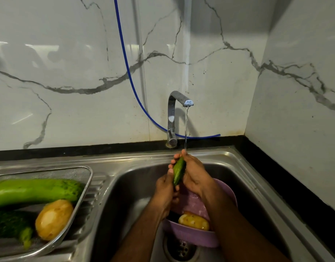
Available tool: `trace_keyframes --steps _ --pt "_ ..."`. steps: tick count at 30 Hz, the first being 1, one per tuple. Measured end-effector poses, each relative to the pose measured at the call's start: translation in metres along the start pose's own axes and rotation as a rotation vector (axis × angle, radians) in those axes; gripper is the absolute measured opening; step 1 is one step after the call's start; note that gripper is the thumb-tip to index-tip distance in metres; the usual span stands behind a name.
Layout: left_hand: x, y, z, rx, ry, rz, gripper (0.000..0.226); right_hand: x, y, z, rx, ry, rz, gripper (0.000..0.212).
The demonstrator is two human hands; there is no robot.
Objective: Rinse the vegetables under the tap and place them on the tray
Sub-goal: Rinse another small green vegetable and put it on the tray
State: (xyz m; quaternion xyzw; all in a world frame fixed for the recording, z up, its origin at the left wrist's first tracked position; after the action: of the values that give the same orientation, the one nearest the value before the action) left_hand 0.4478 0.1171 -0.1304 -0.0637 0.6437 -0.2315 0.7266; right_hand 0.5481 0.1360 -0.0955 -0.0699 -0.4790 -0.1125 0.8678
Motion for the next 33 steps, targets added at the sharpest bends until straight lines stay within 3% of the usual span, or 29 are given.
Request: trace_keyframes --steps 7,11,14,17,19,26,30,33 --pt "-0.001 0.009 -0.003 -0.137 0.209 0.24 0.012 -0.008 0.002 -0.005 -0.15 -0.055 -0.001 0.042" --pt "-0.004 0.014 -0.007 -0.222 0.237 0.267 0.014 -0.01 0.001 -0.004 -0.065 0.03 0.024 0.027" --pt "-0.011 0.012 -0.011 -0.281 0.234 0.325 0.009 -0.011 -0.001 -0.003 0.027 0.081 0.043 0.034" --pt "-0.017 0.006 -0.014 -0.344 0.262 0.386 0.014 -0.014 -0.007 0.0 0.065 -0.134 0.05 0.03" --pt "-0.017 0.007 -0.013 -0.34 0.287 0.374 0.018 -0.016 -0.005 -0.005 -0.016 -0.232 0.004 0.024" --pt "-0.022 0.001 -0.001 -0.197 0.136 0.332 0.028 -0.01 0.004 -0.017 -0.229 -0.117 0.004 0.032" --pt "-0.018 0.0 0.0 -0.21 0.081 0.297 0.024 -0.007 0.003 -0.019 -0.221 -0.102 0.041 0.039" --pt "-0.019 -0.001 -0.001 -0.24 0.131 0.341 0.025 -0.006 0.005 -0.02 -0.207 -0.096 0.025 0.028"
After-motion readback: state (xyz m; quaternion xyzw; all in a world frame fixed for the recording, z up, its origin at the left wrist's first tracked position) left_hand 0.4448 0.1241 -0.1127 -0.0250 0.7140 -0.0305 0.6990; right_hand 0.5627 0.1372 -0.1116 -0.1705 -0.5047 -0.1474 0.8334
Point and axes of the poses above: each hand's wrist, its own y-axis towards the middle knuckle, its own z-axis out of the palm, x = y × z, the point moved 5 cm from there along y, towards the middle knuckle, and after that the axes turned 12 degrees about -z, right-handed, at the moved point
